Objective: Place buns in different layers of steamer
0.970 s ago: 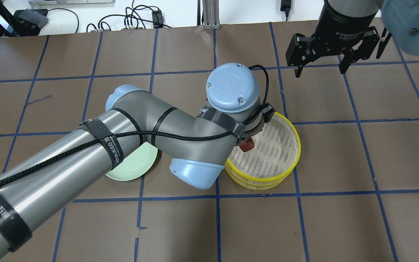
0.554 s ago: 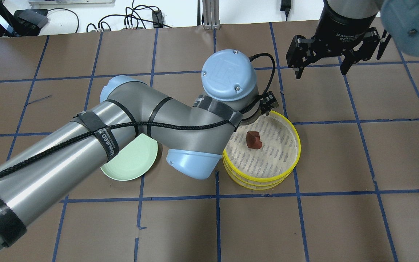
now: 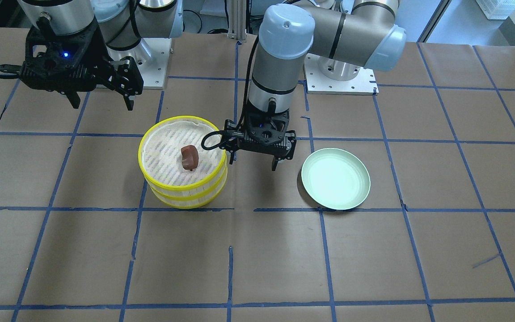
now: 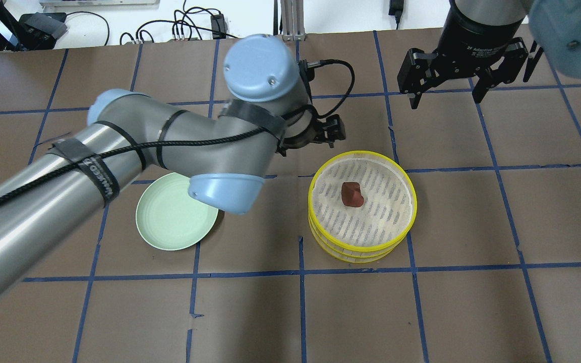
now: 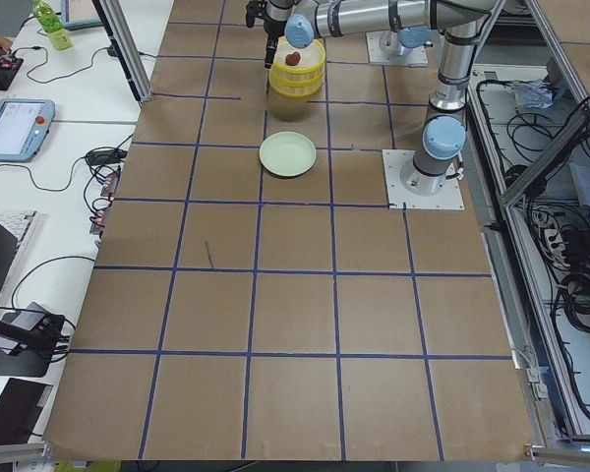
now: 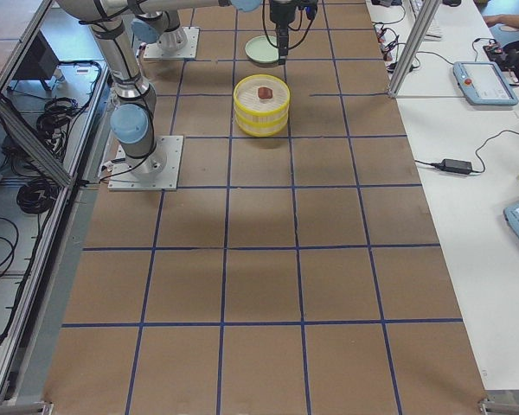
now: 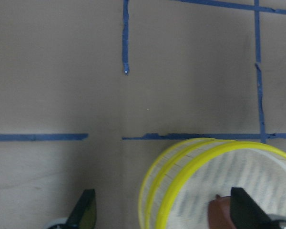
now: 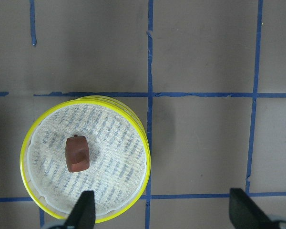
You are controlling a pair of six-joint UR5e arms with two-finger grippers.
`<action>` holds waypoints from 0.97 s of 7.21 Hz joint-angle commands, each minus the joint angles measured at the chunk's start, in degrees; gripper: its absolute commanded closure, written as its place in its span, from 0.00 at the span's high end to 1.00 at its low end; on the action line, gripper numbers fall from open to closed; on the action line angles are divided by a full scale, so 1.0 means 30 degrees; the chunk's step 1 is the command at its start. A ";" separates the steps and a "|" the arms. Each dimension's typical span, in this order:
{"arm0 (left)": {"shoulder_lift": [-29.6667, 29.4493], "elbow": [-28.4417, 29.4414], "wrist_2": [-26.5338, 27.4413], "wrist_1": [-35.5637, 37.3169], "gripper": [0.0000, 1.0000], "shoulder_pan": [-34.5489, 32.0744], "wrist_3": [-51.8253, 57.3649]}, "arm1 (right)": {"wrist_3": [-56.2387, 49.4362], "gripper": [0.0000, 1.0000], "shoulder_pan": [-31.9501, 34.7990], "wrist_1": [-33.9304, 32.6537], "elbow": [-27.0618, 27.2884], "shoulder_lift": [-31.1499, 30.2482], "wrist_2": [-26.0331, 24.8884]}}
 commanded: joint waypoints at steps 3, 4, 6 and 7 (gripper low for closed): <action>0.3185 -0.0290 0.0258 -0.6532 1.00 0.5850 0.5799 | 0.0000 1.00 0.0128 0.0067 -0.0021 -0.0069 0.0024; 0.3804 -0.0086 0.0753 -0.6695 1.00 0.6030 0.5798 | 0.0000 1.00 0.0158 0.0126 -0.0021 -0.0098 0.0053; 0.4131 -0.0347 0.1080 -0.6784 1.00 0.5682 0.5594 | 0.0000 1.00 0.0246 0.0068 -0.0021 -0.0099 0.0053; 0.4220 -0.0348 0.0877 -0.6814 1.00 0.5680 0.5622 | 0.0000 1.00 0.0275 0.0097 -0.0021 -0.0099 0.0053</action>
